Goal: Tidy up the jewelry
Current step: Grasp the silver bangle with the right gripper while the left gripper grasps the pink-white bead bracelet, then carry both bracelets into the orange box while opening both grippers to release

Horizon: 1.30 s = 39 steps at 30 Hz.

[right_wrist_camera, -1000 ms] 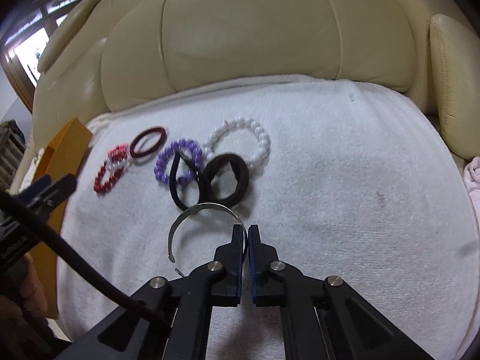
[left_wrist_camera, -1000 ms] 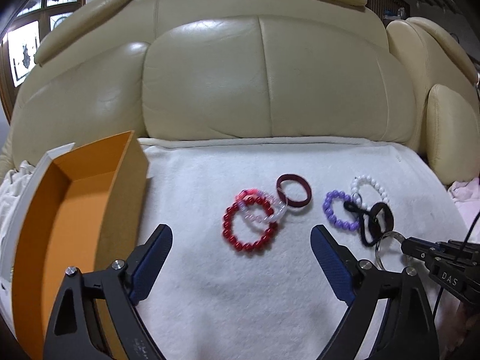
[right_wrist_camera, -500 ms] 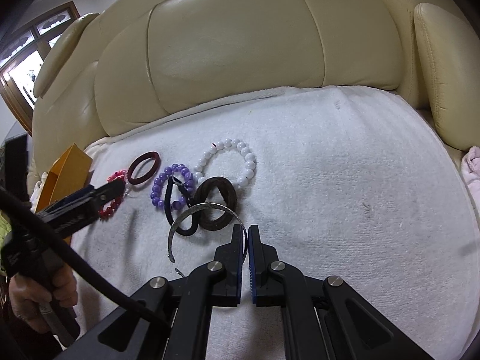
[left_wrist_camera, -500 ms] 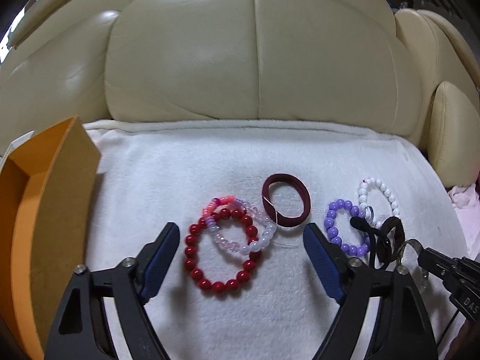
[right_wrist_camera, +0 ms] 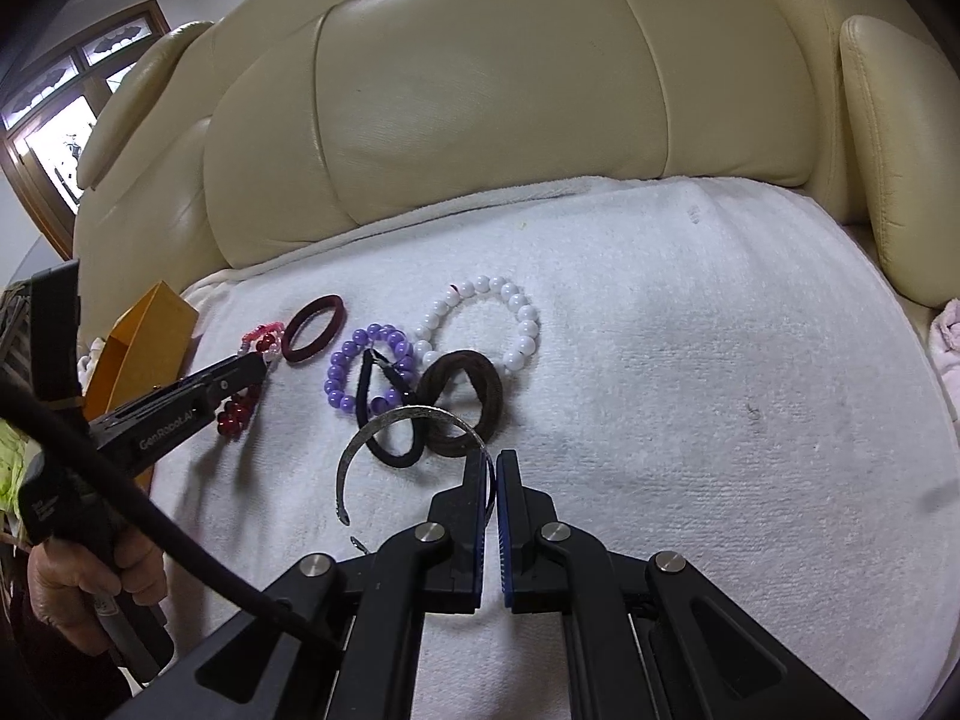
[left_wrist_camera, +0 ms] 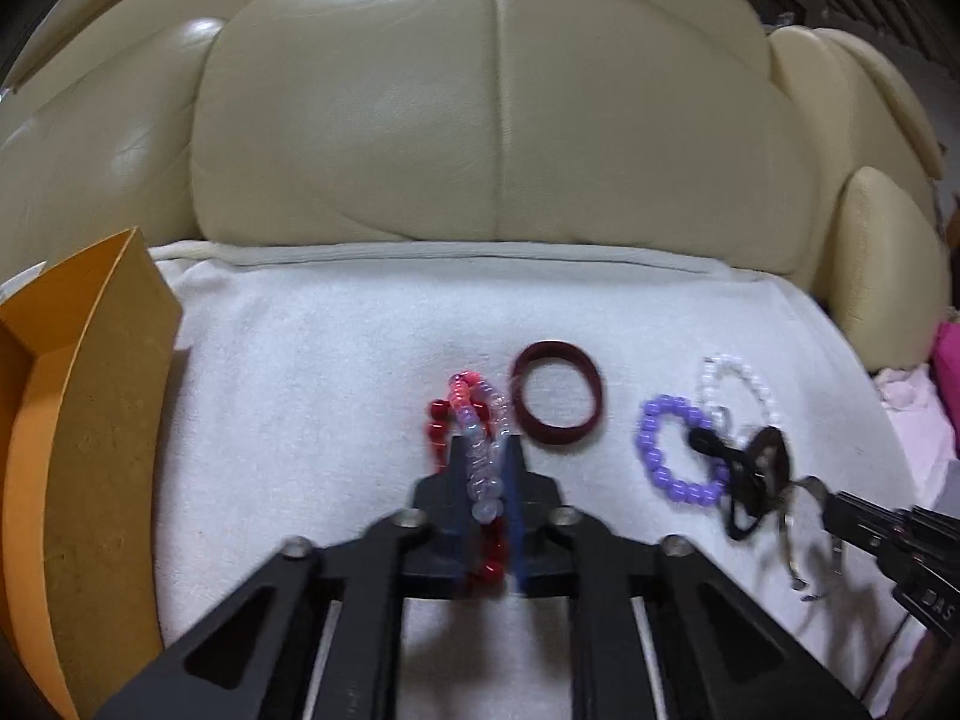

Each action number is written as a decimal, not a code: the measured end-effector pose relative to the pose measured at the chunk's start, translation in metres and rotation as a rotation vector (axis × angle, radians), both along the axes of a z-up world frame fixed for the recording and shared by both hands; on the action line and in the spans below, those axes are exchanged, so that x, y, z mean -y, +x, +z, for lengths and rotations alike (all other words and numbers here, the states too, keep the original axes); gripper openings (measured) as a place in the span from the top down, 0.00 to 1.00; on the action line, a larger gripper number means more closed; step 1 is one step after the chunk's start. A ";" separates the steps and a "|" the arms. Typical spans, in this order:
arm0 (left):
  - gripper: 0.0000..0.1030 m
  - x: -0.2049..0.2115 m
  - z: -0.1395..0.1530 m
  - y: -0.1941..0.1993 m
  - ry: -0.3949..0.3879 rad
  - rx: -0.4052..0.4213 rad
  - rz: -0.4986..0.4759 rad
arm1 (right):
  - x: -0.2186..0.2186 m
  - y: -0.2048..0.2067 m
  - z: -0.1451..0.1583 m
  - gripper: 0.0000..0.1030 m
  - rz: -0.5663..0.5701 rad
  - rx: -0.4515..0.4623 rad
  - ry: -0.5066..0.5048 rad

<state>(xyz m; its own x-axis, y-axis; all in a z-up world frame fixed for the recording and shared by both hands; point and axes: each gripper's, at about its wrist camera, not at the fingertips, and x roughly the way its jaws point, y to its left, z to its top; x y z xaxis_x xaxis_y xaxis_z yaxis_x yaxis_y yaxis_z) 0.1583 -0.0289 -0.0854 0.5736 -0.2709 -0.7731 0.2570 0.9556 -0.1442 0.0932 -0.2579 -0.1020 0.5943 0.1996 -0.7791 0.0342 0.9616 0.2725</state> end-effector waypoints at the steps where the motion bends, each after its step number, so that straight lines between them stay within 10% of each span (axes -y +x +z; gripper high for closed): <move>1: 0.92 -0.001 0.002 -0.003 -0.007 0.004 -0.002 | -0.001 -0.001 0.001 0.96 0.000 0.002 0.002; 18: 0.93 -0.027 0.071 -0.079 -0.095 0.145 -0.052 | -0.029 -0.022 0.031 0.96 0.045 0.098 0.019; 27: 0.93 -0.114 0.132 -0.120 -0.128 0.243 0.069 | -0.098 -0.025 0.053 0.96 0.159 0.159 0.054; 39: 0.93 -0.235 0.083 -0.052 -0.133 0.129 0.329 | -0.256 0.054 0.091 0.96 0.304 0.097 -0.002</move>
